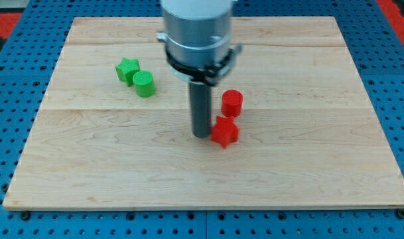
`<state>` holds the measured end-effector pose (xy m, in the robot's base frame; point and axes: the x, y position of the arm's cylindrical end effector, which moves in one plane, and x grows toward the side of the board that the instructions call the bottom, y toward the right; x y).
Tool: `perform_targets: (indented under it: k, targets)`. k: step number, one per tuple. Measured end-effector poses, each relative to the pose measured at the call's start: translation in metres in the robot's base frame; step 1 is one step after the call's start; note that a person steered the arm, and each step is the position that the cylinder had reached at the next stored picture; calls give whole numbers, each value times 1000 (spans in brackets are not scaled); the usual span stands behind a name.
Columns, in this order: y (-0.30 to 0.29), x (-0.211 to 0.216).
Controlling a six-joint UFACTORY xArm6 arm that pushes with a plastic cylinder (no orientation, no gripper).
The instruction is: Move the red star to the bottom right
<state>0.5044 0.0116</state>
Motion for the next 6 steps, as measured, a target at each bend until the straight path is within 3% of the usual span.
perform_targets:
  k: [4, 6]
  targets:
    - [3, -14]
    - [119, -11]
